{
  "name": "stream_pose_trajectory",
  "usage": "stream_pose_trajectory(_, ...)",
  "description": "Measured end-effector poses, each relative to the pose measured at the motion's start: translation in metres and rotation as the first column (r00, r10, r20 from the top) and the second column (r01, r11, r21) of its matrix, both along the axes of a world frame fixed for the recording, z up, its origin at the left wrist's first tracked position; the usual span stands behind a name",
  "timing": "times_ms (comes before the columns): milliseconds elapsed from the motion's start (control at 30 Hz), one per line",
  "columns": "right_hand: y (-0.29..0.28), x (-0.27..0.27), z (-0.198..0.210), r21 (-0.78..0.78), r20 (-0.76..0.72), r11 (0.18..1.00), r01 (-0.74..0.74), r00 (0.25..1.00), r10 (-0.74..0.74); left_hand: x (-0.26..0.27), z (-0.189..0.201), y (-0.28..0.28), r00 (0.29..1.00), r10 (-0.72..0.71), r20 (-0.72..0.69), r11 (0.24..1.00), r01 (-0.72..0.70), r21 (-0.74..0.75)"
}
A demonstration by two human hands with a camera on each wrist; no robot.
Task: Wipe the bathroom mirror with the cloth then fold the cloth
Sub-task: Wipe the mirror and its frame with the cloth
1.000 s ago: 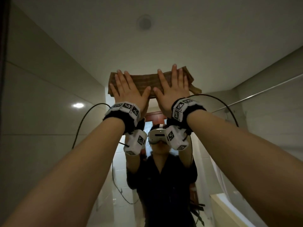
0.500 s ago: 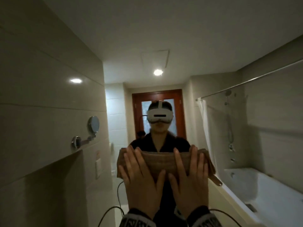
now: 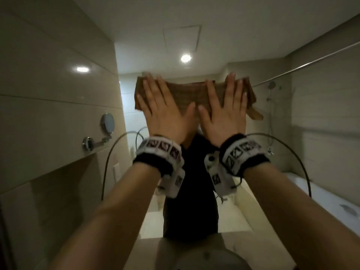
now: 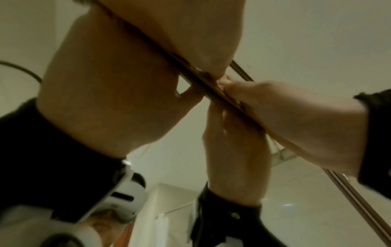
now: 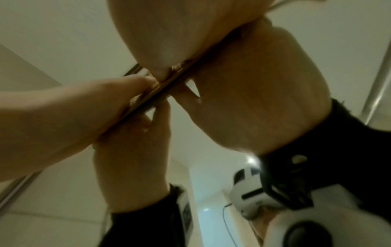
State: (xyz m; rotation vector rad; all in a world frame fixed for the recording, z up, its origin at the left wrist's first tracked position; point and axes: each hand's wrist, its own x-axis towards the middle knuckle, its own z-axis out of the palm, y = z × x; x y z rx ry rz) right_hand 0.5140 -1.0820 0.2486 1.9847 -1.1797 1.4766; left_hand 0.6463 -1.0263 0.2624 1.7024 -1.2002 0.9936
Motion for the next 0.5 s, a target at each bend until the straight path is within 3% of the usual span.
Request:
stream_pose_trajectory(100, 0.0, 0.001, 0.012, -0.031, 0.03, 1.0, -0.004, 1.0, 0.005, -0.005, 0.012, -0.001, 1.0, 0.007, -0.007, 0.999, -0.007, -0.038)
stream_pose_trajectory(167, 0.003, 0.001, -0.01, -0.038, 0.023, 0.999, -0.011, 1.0, 0.012, -0.008, -0.018, 0.0, 1.0, -0.004, -0.016, 0.999, 0.003, -0.048)
stream_pose_trajectory(267, 0.01, -0.002, -0.077, -0.01, -0.032, 1.0, -0.029, 0.999, 0.029, -0.009, -0.096, 0.005, 0.999, 0.017, -0.027, 1.0, -0.017, -0.022)
stream_pose_trajectory(400, 0.015, -0.008, -0.203, 0.121, -0.078, 0.992, -0.045, 0.995, 0.054, -0.011, -0.217, 0.008, 0.998, 0.048, -0.05, 0.992, -0.041, 0.12)
stream_pose_trajectory(500, 0.013, -0.01, -0.264, 0.22, -0.077, 0.975, -0.034, 0.996, 0.052, -0.011, -0.277, 0.005, 0.996, 0.075, -0.041, 0.984, -0.068, 0.164)
